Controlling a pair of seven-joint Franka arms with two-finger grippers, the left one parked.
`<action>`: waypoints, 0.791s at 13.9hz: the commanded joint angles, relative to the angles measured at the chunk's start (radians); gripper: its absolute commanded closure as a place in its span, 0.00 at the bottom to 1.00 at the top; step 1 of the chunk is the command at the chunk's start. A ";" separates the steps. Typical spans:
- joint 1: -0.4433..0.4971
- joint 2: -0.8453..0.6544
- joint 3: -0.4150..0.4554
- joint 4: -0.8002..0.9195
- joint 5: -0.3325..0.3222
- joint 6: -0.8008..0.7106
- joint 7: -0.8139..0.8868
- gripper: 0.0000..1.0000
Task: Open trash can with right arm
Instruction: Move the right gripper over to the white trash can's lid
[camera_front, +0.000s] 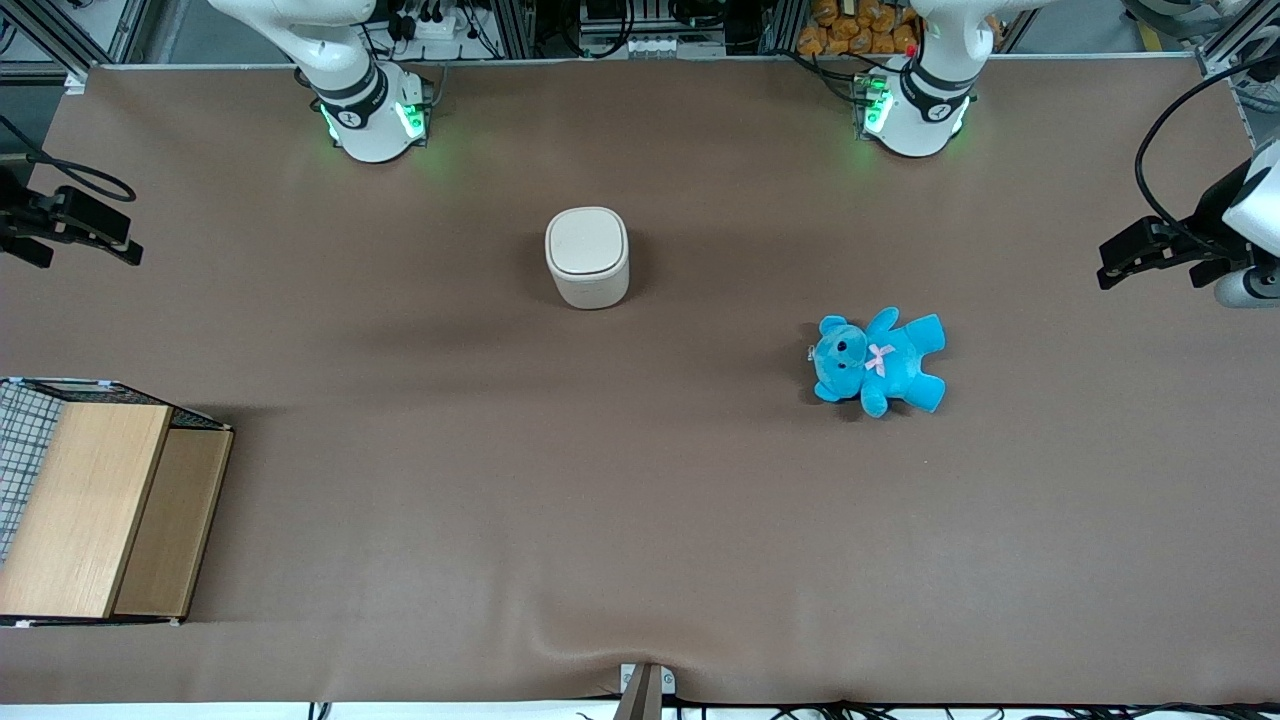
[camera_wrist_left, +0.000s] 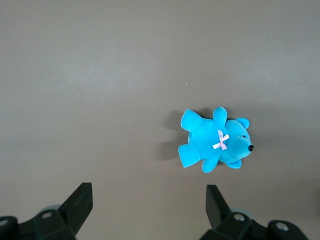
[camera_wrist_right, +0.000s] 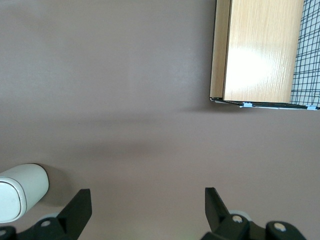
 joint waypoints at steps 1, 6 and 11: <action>-0.012 0.014 0.007 0.021 -0.014 -0.016 -0.005 0.00; -0.006 0.014 0.007 0.019 -0.015 -0.016 -0.013 0.00; -0.002 0.019 0.008 -0.008 0.000 -0.033 -0.003 0.00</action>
